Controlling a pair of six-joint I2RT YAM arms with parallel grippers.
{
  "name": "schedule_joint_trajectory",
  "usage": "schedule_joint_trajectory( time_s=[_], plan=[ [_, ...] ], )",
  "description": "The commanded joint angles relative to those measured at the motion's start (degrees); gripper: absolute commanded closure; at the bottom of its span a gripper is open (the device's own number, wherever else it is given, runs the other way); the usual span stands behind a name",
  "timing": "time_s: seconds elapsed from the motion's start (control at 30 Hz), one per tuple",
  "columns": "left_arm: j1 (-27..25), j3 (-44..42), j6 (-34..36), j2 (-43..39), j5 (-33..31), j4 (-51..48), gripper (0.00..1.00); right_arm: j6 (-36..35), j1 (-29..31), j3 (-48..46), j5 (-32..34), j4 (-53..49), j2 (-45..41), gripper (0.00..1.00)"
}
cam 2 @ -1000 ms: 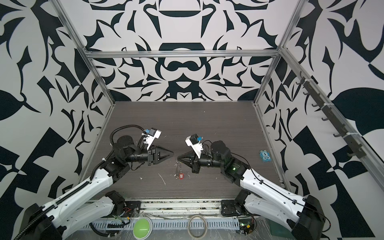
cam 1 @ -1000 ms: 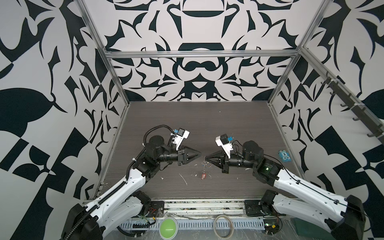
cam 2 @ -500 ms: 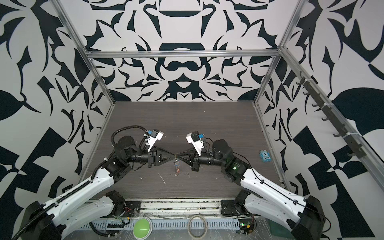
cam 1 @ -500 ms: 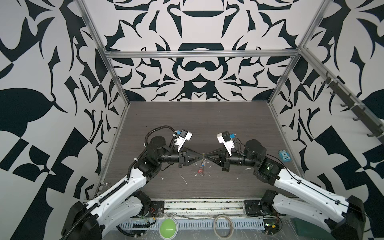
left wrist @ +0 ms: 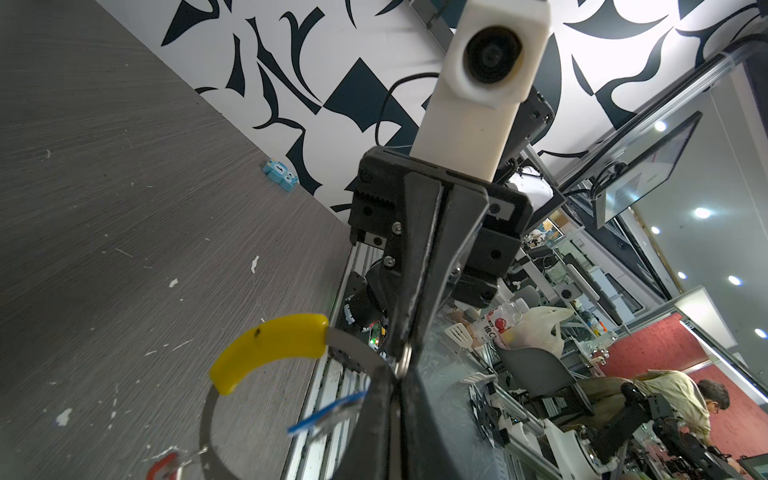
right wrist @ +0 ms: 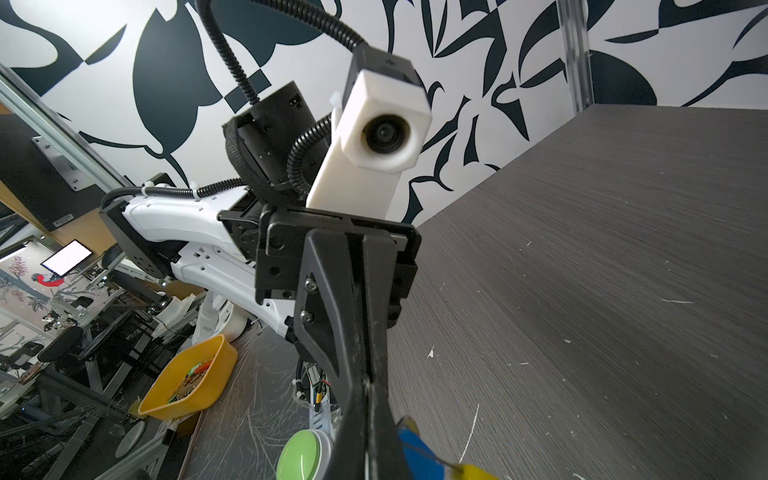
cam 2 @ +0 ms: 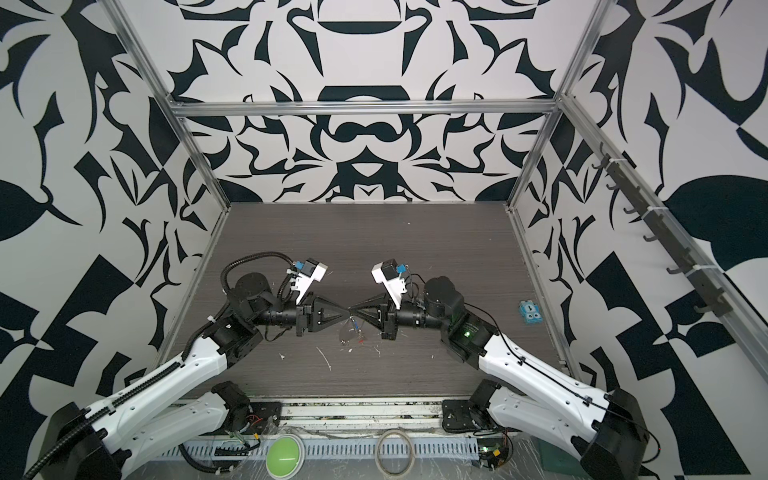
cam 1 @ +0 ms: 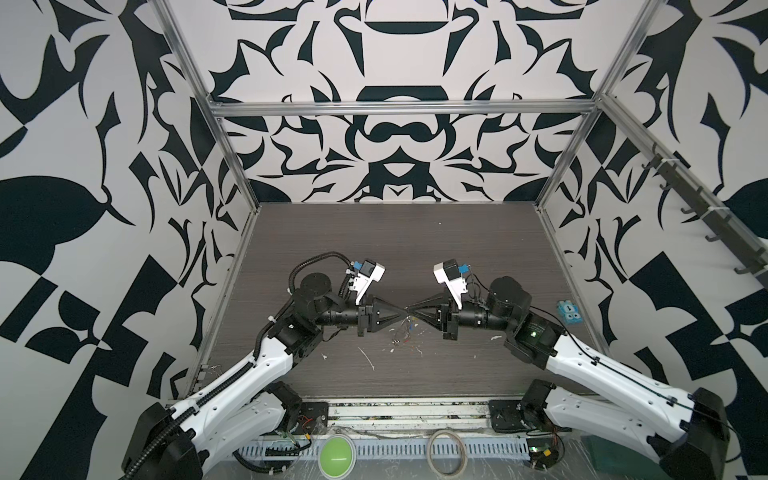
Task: Remove the keys from the keyring
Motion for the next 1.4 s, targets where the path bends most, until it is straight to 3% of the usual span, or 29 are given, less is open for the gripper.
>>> schedule_joint_trajectory(
  time_s=[0.0, 0.13, 0.27, 0.53, 0.7, 1.03, 1.2, 1.37],
  plan=[
    [-0.7, 0.9, 0.5, -0.9, 0.1, 0.5, 0.95, 0.1, -0.1, 2.7, 0.4, 4.2, 0.3, 1.00],
    [-0.8, 1.1, 1.1, -1.8, -2.4, -1.0, 1.00, 0.4, -0.1, 2.8, 1.8, 3.1, -0.1, 1.00],
    [-1.0, 1.1, 1.8, -3.3, -6.4, -2.9, 1.00, 0.4, 0.0, 2.0, 7.4, 1.6, -3.8, 0.79],
    [-3.9, 2.3, 4.4, -5.8, -16.9, -8.3, 1.00, 1.3, 0.0, -3.5, 25.7, -1.9, -14.1, 0.50],
    [-8.0, 4.3, 7.3, -6.4, -25.0, -12.5, 1.00, -1.4, -0.1, -2.8, 30.1, -10.2, -14.6, 0.48],
    [-15.4, 7.0, 12.2, -7.6, -37.1, -19.2, 1.00, -1.6, 0.0, -5.6, 24.4, -5.8, -12.4, 0.50],
    [-18.7, 7.3, 13.6, -7.8, -44.1, -20.7, 1.00, -1.7, 0.0, -6.5, 25.6, -5.9, -12.5, 0.50],
    [-23.9, 8.1, 17.1, -7.8, -55.0, -21.6, 1.00, -2.0, 0.0, -6.9, 26.8, -6.2, -12.4, 0.49]
  ],
)
